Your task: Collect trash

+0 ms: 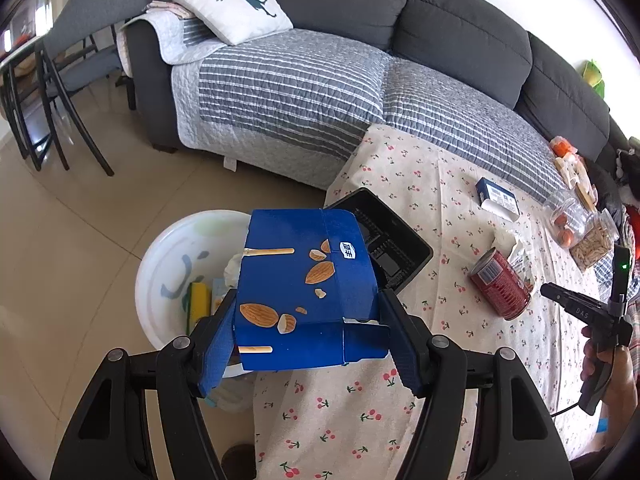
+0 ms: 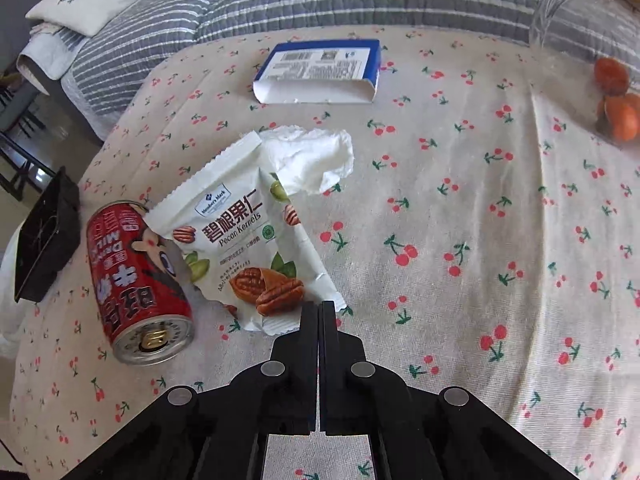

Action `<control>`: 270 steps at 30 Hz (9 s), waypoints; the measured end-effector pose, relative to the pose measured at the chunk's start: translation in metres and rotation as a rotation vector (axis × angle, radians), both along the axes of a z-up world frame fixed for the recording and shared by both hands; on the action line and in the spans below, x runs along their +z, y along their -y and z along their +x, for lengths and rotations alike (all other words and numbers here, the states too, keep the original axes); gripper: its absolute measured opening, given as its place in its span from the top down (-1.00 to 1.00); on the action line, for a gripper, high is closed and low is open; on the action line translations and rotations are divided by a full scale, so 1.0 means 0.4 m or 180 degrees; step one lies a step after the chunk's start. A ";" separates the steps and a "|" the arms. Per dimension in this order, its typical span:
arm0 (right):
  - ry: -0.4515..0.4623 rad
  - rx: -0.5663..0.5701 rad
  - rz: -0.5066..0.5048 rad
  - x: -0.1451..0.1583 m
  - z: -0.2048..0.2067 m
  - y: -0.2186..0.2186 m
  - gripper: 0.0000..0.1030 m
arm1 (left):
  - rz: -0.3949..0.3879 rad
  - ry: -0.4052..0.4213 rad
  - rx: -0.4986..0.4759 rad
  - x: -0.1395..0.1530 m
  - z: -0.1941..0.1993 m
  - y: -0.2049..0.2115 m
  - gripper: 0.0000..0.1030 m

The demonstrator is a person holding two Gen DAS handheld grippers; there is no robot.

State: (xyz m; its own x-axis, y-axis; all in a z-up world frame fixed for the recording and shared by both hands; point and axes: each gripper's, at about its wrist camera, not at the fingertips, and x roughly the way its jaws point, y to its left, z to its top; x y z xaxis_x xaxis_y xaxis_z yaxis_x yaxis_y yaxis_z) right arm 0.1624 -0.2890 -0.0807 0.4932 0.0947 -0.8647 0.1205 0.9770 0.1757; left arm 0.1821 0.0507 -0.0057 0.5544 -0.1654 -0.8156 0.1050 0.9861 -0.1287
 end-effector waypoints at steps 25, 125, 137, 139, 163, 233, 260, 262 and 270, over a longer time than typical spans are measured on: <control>0.0206 0.0274 -0.0020 -0.029 0.052 -0.033 0.94 | 0.0152 -0.0029 -0.0085 -0.022 0.018 0.022 -0.37; 0.0627 0.0154 -0.0266 0.189 -0.064 -0.209 -0.68 | 0.0371 -0.0025 -0.0395 -0.013 -0.010 0.155 -0.82; 0.0212 -0.0253 -0.0448 0.100 -0.140 -0.010 -0.68 | 0.0143 -0.0346 -0.0735 -0.065 0.029 0.458 -0.82; 0.0186 -0.0258 -0.0512 0.093 -0.154 0.011 -0.68 | -0.0018 -0.0434 -0.0710 -0.077 0.041 0.490 -0.81; 0.0034 -0.0407 -0.0665 0.064 -0.194 0.116 -0.68 | -0.0158 -0.0673 -0.0644 -0.161 0.113 0.584 -0.21; 0.0136 0.0488 -0.0028 0.078 -0.002 -0.350 0.85 | -0.0010 0.0154 0.0351 -0.094 0.077 -0.240 -0.19; 0.0321 0.1136 0.0059 0.102 0.062 -0.676 0.82 | 0.0298 -0.0301 0.0713 -0.158 -0.004 -0.431 -0.73; 0.0338 0.1222 0.0078 0.092 0.082 -0.731 0.82 | 0.0289 -0.0306 0.0728 -0.160 -0.014 -0.446 -0.73; 0.0325 0.1368 0.0214 0.058 0.171 -0.888 0.76 | 0.0234 -0.0348 0.0805 -0.167 -0.026 -0.493 -0.73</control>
State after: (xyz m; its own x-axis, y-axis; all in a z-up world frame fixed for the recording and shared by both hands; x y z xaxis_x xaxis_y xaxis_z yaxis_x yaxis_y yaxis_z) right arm 0.2307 0.0661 -0.0576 0.4794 0.3640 -0.7985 -0.3153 0.9206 0.2304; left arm 0.1718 0.2480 -0.0724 0.4787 0.0287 -0.8775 -0.1560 0.9863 -0.0528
